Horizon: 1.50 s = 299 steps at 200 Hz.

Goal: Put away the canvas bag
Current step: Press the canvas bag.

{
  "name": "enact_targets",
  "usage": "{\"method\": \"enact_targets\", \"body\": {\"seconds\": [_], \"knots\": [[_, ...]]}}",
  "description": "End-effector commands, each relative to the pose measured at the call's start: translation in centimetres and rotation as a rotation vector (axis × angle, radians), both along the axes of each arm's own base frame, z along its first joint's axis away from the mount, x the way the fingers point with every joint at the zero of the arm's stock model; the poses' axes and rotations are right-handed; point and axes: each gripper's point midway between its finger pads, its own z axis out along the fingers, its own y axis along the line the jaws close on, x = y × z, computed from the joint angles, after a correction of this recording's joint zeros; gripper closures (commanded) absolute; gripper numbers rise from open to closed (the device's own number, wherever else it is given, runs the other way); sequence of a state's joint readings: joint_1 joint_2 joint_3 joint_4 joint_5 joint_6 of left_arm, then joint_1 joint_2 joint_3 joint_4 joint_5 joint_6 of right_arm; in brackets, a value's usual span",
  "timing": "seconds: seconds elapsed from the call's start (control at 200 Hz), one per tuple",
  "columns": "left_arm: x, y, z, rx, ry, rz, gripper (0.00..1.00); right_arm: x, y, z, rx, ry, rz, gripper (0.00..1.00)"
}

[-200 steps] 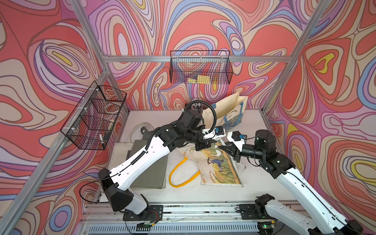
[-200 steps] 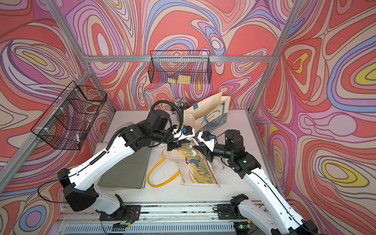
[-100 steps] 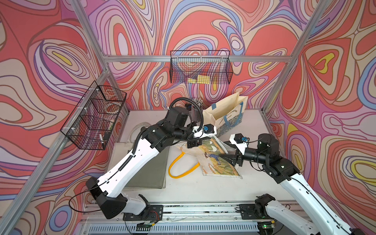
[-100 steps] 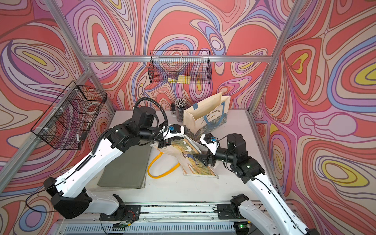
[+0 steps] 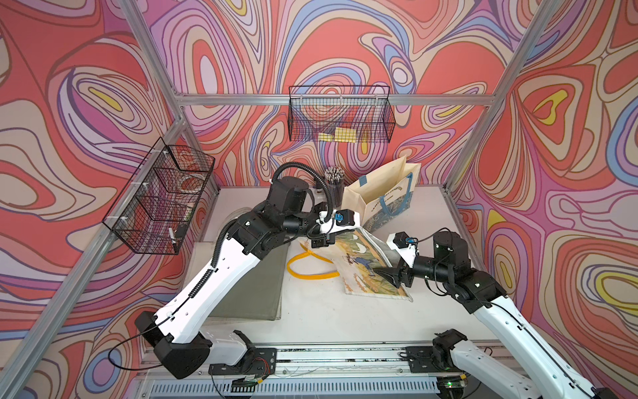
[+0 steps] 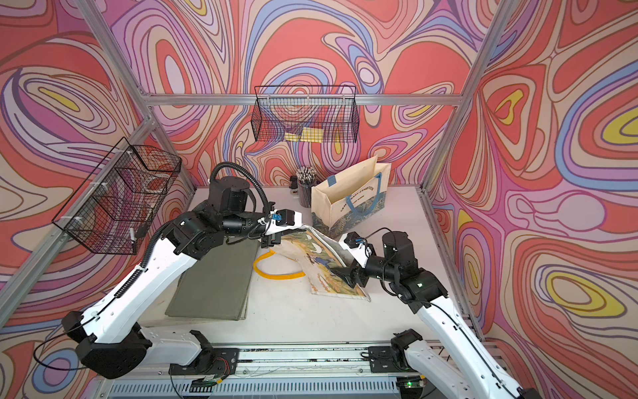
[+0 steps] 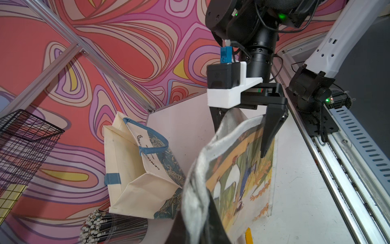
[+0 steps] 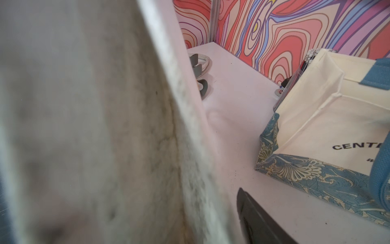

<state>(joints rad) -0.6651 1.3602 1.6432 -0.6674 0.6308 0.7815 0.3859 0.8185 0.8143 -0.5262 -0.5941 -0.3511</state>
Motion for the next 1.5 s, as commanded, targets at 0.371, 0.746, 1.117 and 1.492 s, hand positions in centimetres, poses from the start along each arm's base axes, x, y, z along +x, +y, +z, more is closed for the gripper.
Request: {"method": "enact_targets", "body": {"seconds": [0.371, 0.746, 1.117, 1.492], "knots": [[1.9, 2.6, 6.2, -0.186, -0.11, 0.059, 1.0, -0.5, -0.9, -2.9, -0.06, 0.039, -0.023, 0.54], [2.7, 3.3, 3.4, -0.138, -0.052, 0.122, 0.48, 1.1, -2.3, -0.8, -0.205, -0.082, -0.061, 1.0], [-0.9, 1.4, 2.4, 0.031, -0.157, 0.085, 0.19, 3.2, -3.5, 3.5, -0.415, -0.161, -0.033, 1.0], [0.8, -3.2, -1.4, 0.275, -0.171, 0.179, 0.18, 3.7, -4.1, 4.2, -0.48, -0.175, -0.03, 1.0]]}}
